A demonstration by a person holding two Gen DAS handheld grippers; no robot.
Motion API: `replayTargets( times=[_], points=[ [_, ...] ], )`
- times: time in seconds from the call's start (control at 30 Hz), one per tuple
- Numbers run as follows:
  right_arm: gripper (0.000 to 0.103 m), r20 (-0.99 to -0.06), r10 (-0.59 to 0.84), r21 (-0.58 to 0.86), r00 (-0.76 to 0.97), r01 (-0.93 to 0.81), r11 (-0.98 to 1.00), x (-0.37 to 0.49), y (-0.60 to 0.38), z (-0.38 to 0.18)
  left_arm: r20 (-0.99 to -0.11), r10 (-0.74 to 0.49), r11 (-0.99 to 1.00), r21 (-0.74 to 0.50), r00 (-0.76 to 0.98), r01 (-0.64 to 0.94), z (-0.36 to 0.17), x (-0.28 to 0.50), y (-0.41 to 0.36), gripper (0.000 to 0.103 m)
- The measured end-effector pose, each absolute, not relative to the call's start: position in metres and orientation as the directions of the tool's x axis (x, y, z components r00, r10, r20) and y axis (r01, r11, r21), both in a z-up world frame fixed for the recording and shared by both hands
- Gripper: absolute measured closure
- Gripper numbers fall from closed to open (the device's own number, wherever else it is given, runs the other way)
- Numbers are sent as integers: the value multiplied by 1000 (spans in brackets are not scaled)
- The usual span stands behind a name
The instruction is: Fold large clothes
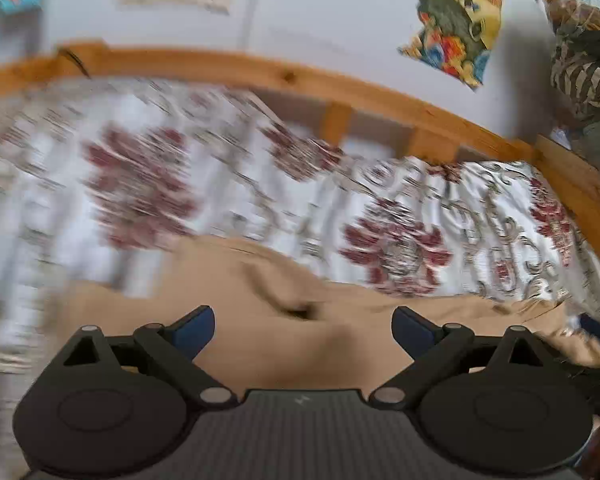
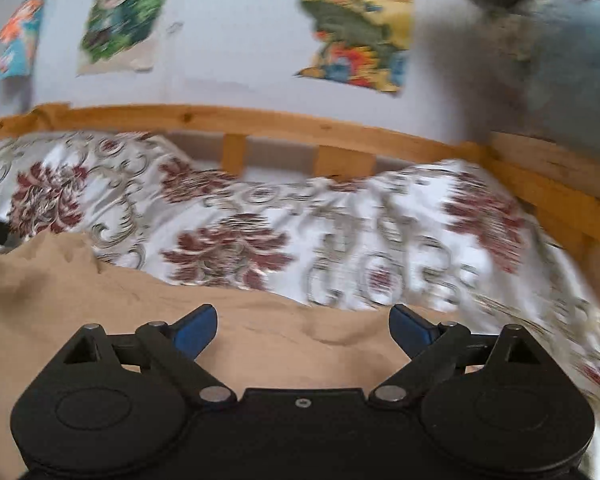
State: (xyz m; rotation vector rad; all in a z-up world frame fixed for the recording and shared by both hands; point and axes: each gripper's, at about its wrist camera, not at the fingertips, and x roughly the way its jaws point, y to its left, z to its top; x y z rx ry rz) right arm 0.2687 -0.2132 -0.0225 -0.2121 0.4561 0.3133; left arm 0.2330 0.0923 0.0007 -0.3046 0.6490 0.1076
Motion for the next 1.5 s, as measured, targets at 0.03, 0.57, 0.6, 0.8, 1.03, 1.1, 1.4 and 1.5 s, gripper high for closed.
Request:
replayTargets(
  times=[0.03,0.57,0.6,0.8,1.03,1.1,1.4,1.5],
  points=[
    [10,-470,232,-156,851,-339,928,272,-205,-25,-611,-1,949,-251,792,-193,-8,242,87,5],
    [5,-560,236,-103,794,-349,931,282,-217,-60,-652,-1,925,-290,758,-248,-60,250,105,1],
    [2,-543,237,-86,805,-335,938,270,-228,-51,-643,6,919,-298,766,-258,-52,239,110,1],
    [1,-517,142,-148,844,-251,956,219,-276,-53,-580,143,943,-167,802,-289,-60,200,127,1],
    [1,-591,160,8,790,-193,981,227,-303,-86,-584,163,955,-108,795,-275,-79,203,125,0],
    [1,-590,164,16,791,-192,981,226,-303,-85,-601,165,955,-102,782,-280,-75,204,125,0],
    [1,-548,179,71,817,-168,983,198,-305,-33,-650,203,943,-73,732,-325,-28,176,119,0],
    [1,-585,234,158,777,-173,972,184,-305,-20,-648,197,953,-48,735,-299,-11,157,111,0]
  ],
)
